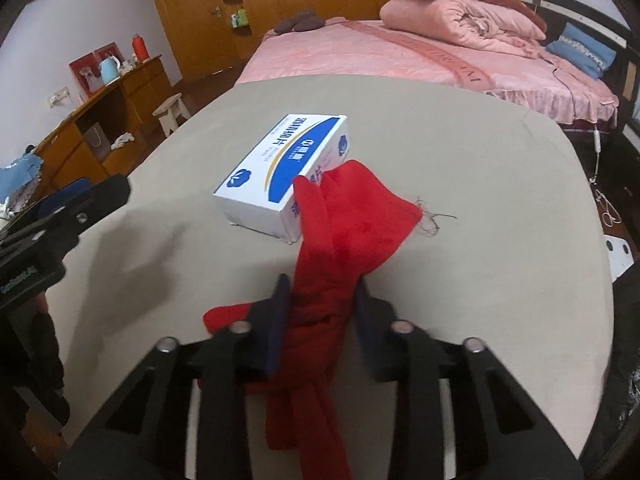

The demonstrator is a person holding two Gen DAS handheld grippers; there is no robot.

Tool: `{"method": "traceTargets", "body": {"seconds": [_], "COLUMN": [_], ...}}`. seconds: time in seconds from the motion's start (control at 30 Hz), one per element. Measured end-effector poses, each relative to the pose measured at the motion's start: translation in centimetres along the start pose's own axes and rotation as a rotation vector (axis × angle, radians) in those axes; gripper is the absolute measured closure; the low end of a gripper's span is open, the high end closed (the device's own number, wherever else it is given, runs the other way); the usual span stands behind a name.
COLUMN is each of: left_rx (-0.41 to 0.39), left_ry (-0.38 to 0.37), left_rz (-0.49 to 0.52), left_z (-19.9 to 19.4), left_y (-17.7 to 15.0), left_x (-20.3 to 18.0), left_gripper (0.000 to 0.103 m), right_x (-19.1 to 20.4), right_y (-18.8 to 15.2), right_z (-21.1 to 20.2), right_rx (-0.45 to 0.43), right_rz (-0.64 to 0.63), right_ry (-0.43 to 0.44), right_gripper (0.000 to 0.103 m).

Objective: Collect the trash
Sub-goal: 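Grasp the red glove with the right tool while the left tool grasps the alcohol pads box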

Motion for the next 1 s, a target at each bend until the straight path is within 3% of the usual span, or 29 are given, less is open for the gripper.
{"method": "traceTargets", "body": {"seconds": [0.1, 0.43, 0.8, 0.9, 1.0], "left_rx": [0.003, 0.012, 0.092, 0.129, 0.174], "left_ry": [-0.011, -0.078, -0.124, -0.122, -0.132], "left_rz": [0.005, 0.048, 0.078, 0.067, 0.055], "left_z": [0.3, 1.8, 5.8, 6.8, 7.7], "left_y": [0.2, 1.2, 1.8, 1.5, 1.2], "left_x": [-0.6, -4.4, -9.6, -9.9, -9.9], "left_gripper": [0.011, 0.011, 0.012, 0.019, 0.035], "right_x": [-0.1, -3.8, -7.0, -7.0, -7.2], "right_y": [0.1, 2.2, 2.7, 2.5, 2.5], "right_z": [-0.4, -4.2, -5.6, -5.7, -5.9], "right_rx": [-0.011, -0.119, -0.136, -0.138, -0.138], "right_rz": [0.006, 0.046, 0.078, 0.075, 0.075], "right_ry": [0.022, -0.057, -0.098, -0.094, -0.093], "right_gripper": [0.093, 0.094, 0.094, 0.094, 0.094]}}
Point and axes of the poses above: each gripper's, at about its wrist camera, not at the fingertips, and z roughly the way its jaws point, x to its left, y to its top, the point moved 1 cm from there along z, roughly the way its jaws point, and after that the axes turned 8 degrees about y, right-handed, at the moved point
